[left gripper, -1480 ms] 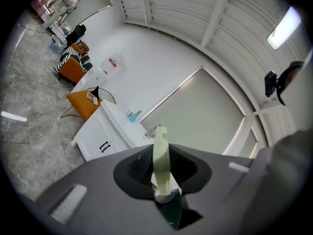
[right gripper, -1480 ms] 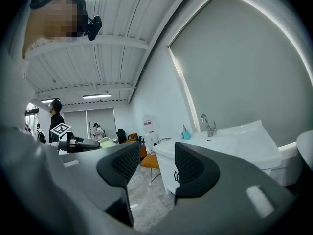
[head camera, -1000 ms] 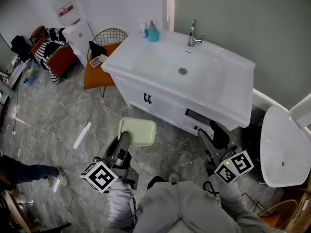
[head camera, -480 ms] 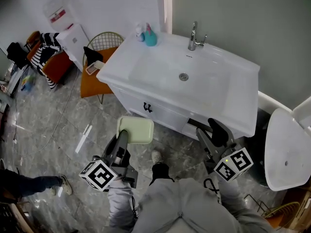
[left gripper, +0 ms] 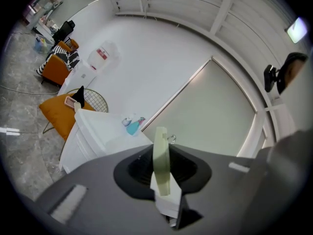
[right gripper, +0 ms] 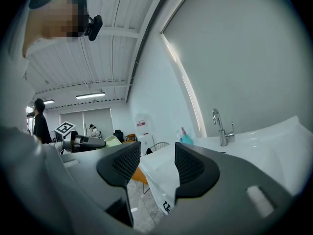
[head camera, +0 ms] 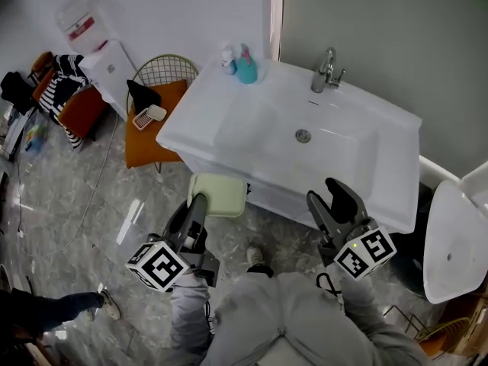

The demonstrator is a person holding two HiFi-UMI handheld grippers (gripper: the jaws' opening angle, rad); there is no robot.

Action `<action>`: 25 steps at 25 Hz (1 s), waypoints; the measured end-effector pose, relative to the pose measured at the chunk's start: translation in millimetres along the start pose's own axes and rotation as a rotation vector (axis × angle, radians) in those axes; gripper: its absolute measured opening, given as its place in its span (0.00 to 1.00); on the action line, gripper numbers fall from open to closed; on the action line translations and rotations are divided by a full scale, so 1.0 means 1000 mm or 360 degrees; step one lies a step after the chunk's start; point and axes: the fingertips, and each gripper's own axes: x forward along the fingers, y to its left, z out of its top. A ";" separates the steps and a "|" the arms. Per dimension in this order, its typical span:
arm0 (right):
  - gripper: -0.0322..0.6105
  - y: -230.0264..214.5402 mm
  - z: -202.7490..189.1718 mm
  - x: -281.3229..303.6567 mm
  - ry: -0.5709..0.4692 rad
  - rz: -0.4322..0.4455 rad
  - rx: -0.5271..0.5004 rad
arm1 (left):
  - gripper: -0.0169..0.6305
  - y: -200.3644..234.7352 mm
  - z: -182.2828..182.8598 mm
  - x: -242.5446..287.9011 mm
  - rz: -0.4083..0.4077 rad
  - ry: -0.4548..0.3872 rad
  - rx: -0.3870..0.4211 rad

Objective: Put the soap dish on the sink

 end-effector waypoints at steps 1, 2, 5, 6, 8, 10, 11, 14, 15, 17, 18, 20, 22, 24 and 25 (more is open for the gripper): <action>0.36 0.000 0.001 0.010 -0.0004 -0.0006 -0.0005 | 0.21 0.005 0.007 0.006 -0.0011 0.0002 0.0002; 0.36 0.001 0.002 0.020 -0.0007 -0.0013 -0.0010 | 0.21 0.011 0.013 0.012 -0.0020 0.0003 0.0003; 0.36 0.001 0.002 0.043 -0.0003 -0.0032 -0.0018 | 0.21 0.027 0.027 0.026 -0.0030 0.0012 -0.0005; 0.36 0.000 0.002 0.049 0.0002 -0.0037 -0.0019 | 0.21 0.032 0.031 0.030 -0.0029 0.0014 -0.0009; 0.36 -0.001 0.002 0.062 0.0017 -0.0042 -0.0022 | 0.21 0.042 0.037 0.038 -0.0024 0.0020 -0.0018; 0.36 -0.003 0.001 0.075 0.0026 -0.0042 -0.0023 | 0.21 0.052 0.044 0.046 -0.0013 0.0024 -0.0024; 0.36 -0.005 0.001 0.082 0.0030 -0.0041 -0.0022 | 0.21 0.057 0.047 0.051 -0.0008 0.0023 -0.0025; 0.36 -0.011 -0.001 0.104 0.0048 -0.0027 -0.0014 | 0.21 0.071 0.057 0.068 0.0002 0.0010 -0.0027; 0.36 -0.014 -0.002 0.111 0.0055 -0.0021 -0.0010 | 0.21 0.075 0.060 0.074 0.0013 0.0012 -0.0031; 0.36 -0.023 -0.003 0.127 0.0063 -0.0010 0.0002 | 0.21 0.083 0.065 0.086 0.0037 0.0017 -0.0034; 0.36 -0.027 -0.003 0.136 0.0065 -0.0003 0.0008 | 0.21 0.088 0.068 0.093 0.0047 0.0016 -0.0033; 0.36 -0.035 -0.003 0.156 0.0067 0.0022 0.0014 | 0.21 0.098 0.073 0.107 0.0064 0.0008 -0.0035; 0.36 -0.042 -0.002 0.176 0.0074 0.0056 0.0015 | 0.21 0.106 0.080 0.121 0.0083 -0.0005 -0.0047; 0.36 -0.048 0.000 0.195 0.0081 0.0086 0.0015 | 0.21 0.114 0.088 0.134 0.0102 -0.0015 -0.0057; 0.36 -0.051 0.001 0.204 0.0084 0.0097 0.0017 | 0.21 0.117 0.092 0.140 0.0109 -0.0018 -0.0058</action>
